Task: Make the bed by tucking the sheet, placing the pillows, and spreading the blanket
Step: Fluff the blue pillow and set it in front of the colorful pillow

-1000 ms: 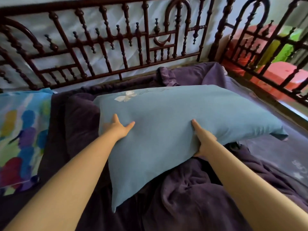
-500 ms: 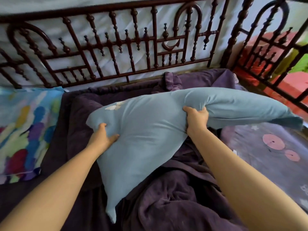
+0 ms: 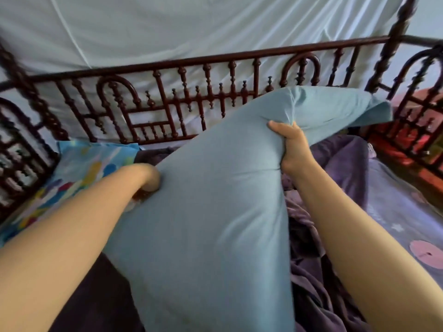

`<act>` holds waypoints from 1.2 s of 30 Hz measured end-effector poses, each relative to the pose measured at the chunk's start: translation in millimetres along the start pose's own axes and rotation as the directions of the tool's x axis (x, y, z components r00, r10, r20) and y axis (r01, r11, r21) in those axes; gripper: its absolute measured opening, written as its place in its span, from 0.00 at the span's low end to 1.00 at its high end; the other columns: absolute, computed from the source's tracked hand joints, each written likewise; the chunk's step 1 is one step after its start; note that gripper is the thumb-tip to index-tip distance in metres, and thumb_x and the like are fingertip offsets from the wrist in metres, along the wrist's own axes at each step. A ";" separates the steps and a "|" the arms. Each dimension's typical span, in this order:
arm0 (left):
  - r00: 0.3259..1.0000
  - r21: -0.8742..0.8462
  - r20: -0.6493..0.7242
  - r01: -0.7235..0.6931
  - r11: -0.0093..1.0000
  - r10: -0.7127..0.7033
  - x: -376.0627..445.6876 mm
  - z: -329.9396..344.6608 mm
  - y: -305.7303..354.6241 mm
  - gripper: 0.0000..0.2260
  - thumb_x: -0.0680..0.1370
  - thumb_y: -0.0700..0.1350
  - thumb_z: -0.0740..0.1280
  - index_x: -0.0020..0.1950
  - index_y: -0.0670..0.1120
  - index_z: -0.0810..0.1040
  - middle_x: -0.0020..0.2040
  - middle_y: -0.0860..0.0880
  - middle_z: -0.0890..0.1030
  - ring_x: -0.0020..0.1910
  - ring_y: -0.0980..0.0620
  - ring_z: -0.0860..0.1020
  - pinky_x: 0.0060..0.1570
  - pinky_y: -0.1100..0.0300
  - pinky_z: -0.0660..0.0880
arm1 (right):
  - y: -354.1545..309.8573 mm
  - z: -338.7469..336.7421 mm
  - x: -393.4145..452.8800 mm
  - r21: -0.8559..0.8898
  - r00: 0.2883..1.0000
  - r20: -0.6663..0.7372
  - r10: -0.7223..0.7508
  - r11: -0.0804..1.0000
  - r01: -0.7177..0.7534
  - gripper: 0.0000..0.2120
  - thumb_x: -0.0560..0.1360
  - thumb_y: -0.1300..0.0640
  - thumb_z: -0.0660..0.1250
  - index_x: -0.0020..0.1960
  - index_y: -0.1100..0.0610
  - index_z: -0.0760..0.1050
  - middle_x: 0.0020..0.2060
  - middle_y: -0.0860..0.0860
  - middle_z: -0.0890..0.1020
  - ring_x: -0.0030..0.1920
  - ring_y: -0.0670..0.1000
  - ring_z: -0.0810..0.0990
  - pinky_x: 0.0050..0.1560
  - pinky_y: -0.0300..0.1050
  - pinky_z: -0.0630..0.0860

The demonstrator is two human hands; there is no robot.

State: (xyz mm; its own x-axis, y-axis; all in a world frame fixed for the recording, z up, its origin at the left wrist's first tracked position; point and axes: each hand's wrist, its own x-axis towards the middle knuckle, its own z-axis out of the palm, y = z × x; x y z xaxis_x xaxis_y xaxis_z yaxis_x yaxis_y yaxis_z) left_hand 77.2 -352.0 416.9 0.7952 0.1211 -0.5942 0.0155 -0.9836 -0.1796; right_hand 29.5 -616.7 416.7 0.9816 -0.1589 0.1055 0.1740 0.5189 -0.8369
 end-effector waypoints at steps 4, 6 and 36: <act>0.989 -0.006 0.148 0.018 1.000 -0.017 -3.9 -1.7 24.4 0.13 0.80 0.40 0.55 0.37 0.39 0.71 0.35 0.44 0.74 0.31 0.49 0.73 0.31 0.62 0.71 | -9.0 -62.0 -20.0 -0.104 0.991 0.033 0.126 0.987 -0.122 0.11 0.70 0.68 0.60 0.49 0.58 0.74 0.33 0.49 0.86 0.34 0.48 0.85 0.39 0.41 0.83; 0.992 -0.045 0.115 -0.038 0.998 0.043 1.3 7.5 42.5 0.12 0.81 0.41 0.54 0.40 0.39 0.70 0.36 0.43 0.73 0.30 0.49 0.72 0.31 0.61 0.69 | -1.0 -96.4 -27.7 -0.257 0.969 -0.038 0.245 0.935 -0.246 0.13 0.68 0.67 0.63 0.52 0.59 0.73 0.32 0.48 0.86 0.32 0.48 0.84 0.36 0.39 0.82; 0.915 -0.989 -0.143 -0.150 0.012 -0.376 57.4 151.4 38.0 0.34 0.68 0.59 0.72 0.65 0.37 0.73 0.63 0.40 0.77 0.61 0.40 0.76 0.61 0.53 0.72 | 79.7 -128.8 -49.0 -0.666 0.725 -0.676 -0.134 0.533 -0.522 0.24 0.75 0.44 0.61 0.53 0.66 0.76 0.50 0.63 0.79 0.54 0.60 0.75 0.57 0.50 0.69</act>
State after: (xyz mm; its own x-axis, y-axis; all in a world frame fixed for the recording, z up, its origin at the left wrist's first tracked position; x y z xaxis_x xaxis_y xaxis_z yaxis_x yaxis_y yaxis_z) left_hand 31.6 -362.2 257.3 0.8089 0.4617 -0.3641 0.4805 -0.1621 0.8619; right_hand -14.8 -675.7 275.7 0.6355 -0.7523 -0.1739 -0.4715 -0.1997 -0.8590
